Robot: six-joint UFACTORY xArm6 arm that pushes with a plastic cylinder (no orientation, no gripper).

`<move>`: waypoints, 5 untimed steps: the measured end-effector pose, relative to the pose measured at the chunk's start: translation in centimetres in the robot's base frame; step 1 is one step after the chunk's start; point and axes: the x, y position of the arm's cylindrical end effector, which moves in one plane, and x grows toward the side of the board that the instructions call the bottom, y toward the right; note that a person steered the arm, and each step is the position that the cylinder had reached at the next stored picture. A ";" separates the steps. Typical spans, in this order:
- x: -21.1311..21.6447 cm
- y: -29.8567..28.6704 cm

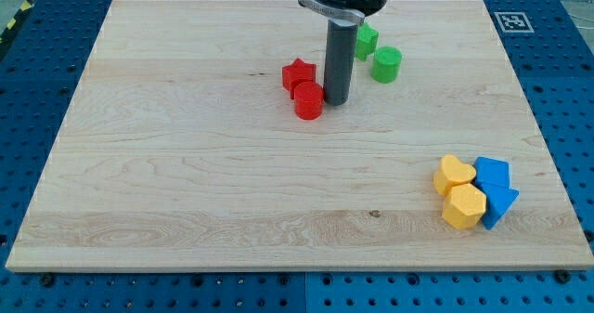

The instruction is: Push red blocks slightly towards left top

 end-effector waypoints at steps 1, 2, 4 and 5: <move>-1.7 0.0; -3.6 -0.4; -3.6 -2.5; -3.6 -2.5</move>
